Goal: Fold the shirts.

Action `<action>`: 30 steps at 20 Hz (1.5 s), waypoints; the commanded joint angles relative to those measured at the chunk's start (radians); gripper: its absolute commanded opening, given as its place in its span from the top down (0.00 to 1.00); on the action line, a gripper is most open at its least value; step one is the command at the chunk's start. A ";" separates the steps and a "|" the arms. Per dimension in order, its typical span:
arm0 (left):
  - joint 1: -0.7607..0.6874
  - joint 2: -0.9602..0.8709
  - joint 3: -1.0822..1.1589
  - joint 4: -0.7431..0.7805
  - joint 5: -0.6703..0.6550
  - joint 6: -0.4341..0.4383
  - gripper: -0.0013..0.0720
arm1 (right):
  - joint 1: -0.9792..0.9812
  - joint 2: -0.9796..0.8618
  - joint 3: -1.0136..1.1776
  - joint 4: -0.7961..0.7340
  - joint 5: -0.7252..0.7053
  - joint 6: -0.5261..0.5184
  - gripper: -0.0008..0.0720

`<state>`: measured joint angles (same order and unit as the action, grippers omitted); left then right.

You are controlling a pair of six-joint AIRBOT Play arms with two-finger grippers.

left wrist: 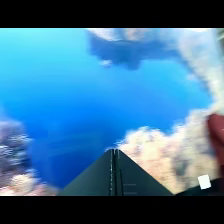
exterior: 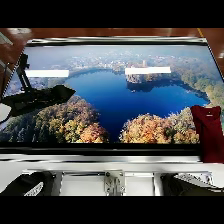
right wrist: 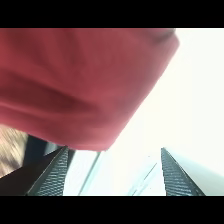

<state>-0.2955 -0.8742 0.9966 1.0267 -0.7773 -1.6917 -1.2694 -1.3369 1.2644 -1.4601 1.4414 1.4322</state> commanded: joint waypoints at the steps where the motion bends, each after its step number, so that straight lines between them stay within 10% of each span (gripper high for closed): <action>1: 0.003 -0.113 0.055 0.203 -0.164 -0.049 0.94 | 0.072 0.117 0.159 0.021 -0.178 0.054 0.05; 7: -0.018 -0.590 0.513 0.403 -0.674 -0.077 0.86 | 0.652 0.134 0.179 0.040 -0.175 -0.024 0.05; 8: -0.029 -0.638 0.574 0.415 -0.701 -0.070 0.69 | 0.749 0.105 0.179 0.037 -0.130 -0.024 0.05; 10: -0.052 -0.672 0.628 0.421 -0.711 -0.063 0.03 | 0.878 0.053 0.179 0.039 -0.060 -0.022 0.05; 15: -0.151 -0.662 0.629 0.702 -0.708 -0.023 0.19 | 0.993 -0.017 0.179 0.045 0.015 0.005 0.05; 30: -0.171 -0.708 0.629 0.637 -0.682 -0.023 0.19 | 0.992 -0.016 0.180 0.068 -0.035 0.004 0.05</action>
<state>-0.4664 -1.5791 1.6245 1.6642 -1.4616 -1.7142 -0.2787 -1.3525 1.4437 -1.3937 1.4067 1.4361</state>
